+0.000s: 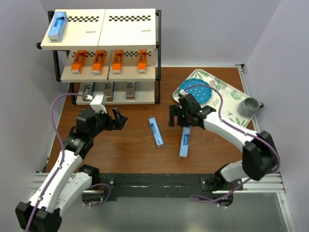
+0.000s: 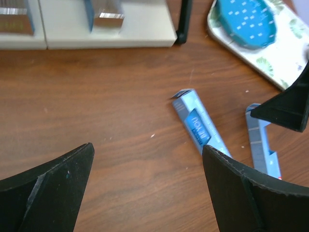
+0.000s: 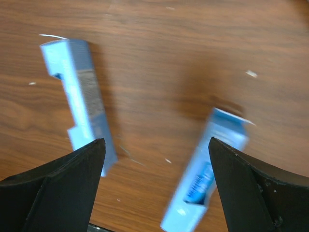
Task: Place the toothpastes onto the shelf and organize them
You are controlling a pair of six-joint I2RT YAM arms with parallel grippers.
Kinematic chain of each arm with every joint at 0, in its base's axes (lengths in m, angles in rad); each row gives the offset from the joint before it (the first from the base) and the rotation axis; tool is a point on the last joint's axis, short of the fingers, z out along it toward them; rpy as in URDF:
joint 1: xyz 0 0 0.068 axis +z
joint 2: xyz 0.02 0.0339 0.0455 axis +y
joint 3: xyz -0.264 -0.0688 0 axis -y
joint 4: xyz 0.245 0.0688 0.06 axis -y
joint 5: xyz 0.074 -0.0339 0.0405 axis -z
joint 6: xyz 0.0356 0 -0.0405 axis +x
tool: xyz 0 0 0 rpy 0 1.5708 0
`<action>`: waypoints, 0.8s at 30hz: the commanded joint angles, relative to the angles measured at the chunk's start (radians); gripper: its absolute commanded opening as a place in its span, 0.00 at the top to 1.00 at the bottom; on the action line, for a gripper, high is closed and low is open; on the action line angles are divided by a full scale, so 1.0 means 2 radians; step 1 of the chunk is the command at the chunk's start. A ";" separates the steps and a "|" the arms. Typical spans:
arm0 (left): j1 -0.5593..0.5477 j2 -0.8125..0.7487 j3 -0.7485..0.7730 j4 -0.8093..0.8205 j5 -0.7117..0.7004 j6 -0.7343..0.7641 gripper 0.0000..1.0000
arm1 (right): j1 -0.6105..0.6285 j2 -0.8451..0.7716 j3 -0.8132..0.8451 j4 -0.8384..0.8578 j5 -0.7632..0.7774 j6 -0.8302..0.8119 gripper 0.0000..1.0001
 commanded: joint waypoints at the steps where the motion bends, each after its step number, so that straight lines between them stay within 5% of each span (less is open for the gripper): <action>1: -0.003 -0.027 -0.044 0.024 -0.027 -0.027 0.00 | 0.037 0.062 0.072 0.057 -0.012 -0.009 0.09; 17: -0.003 -0.041 -0.066 0.009 -0.013 -0.027 0.00 | 0.121 0.302 0.268 -0.022 0.053 -0.034 0.16; 24: -0.002 -0.028 -0.070 0.015 0.001 -0.019 0.00 | 0.143 0.362 0.330 -0.090 0.121 -0.026 0.30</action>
